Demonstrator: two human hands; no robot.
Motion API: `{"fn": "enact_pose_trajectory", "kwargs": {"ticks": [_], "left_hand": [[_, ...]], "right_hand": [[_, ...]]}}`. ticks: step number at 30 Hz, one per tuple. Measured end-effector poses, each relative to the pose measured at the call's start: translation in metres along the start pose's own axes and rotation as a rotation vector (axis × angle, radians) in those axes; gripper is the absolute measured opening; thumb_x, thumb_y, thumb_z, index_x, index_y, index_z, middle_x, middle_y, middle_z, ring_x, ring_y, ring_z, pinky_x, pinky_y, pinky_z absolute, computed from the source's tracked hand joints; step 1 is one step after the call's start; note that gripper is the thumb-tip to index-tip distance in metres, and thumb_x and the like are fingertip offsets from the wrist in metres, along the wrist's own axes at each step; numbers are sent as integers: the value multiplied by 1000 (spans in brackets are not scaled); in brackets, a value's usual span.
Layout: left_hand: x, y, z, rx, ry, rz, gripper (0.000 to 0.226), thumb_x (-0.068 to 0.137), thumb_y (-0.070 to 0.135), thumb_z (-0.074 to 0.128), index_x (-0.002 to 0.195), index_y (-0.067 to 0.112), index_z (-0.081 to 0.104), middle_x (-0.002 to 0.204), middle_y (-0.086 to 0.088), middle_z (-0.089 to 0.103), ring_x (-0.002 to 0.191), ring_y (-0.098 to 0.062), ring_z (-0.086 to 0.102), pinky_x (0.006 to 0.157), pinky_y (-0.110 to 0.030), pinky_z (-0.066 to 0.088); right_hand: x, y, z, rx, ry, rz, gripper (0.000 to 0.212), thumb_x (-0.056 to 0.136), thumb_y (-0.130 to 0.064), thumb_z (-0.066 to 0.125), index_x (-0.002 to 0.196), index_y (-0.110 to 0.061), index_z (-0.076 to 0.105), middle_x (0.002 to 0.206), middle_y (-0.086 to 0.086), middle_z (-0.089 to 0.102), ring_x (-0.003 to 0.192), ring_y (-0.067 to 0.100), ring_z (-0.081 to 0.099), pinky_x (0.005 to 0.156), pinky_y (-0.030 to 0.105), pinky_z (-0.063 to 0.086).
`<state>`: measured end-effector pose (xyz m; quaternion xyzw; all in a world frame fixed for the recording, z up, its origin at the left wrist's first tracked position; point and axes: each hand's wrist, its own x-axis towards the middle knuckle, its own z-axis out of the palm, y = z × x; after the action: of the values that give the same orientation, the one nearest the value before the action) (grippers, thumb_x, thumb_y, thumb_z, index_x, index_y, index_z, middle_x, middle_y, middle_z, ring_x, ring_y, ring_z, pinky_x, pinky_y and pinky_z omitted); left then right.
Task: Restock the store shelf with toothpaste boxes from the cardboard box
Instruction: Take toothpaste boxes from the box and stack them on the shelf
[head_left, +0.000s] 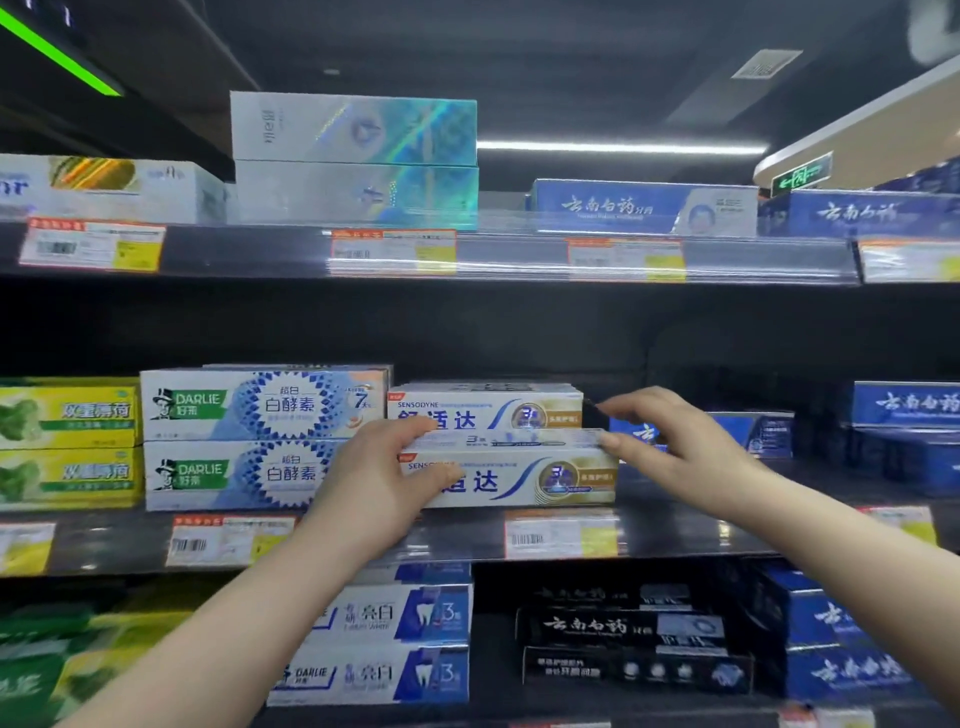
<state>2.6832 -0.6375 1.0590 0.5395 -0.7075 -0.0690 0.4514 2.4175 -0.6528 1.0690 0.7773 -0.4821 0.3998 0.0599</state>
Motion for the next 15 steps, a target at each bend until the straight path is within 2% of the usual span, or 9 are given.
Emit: {"fn": "enact_pose_trajectory", "kwargs": {"ticks": [3,7,9,12,15], "left_hand": [[0,-4,4,68,23,17,57,80,34,67,132,22,49,134,-3,50,124,-18,44,99,-24,31],[-1,-3,8,178,56,77,53,84,36,60,133,18,49,135,-3,46,121,-19,45,102,-29,34],[-1,0,8,278,71,88,49,86,40,56,131,20,51,134,-1,46,122,-21,44,99,-34,41],[1,4,4,405,105,125,44,86,46,53,122,21,59,129,3,51,120,-23,39,93,-37,44],[5,3,3,396,92,129,44,85,46,54,121,21,60,129,3,53,119,-23,44,94,-36,42]], "right_hand": [[-1,-1,2,25,-22,3,40,83,-36,60,119,-19,58,111,-9,55,96,-9,49,75,-7,30],[1,1,7,98,-19,18,42,80,-37,63,118,-21,58,100,-19,53,92,-25,45,73,-7,30],[2,3,8,120,-22,36,43,77,-44,62,115,-25,58,98,-17,56,91,-20,48,72,-3,33],[5,2,9,165,-36,52,29,80,-34,63,107,-24,62,91,-5,65,82,-4,56,69,4,39],[9,1,12,180,-31,35,11,82,-32,63,93,-30,62,90,0,70,86,14,62,77,21,46]]}}
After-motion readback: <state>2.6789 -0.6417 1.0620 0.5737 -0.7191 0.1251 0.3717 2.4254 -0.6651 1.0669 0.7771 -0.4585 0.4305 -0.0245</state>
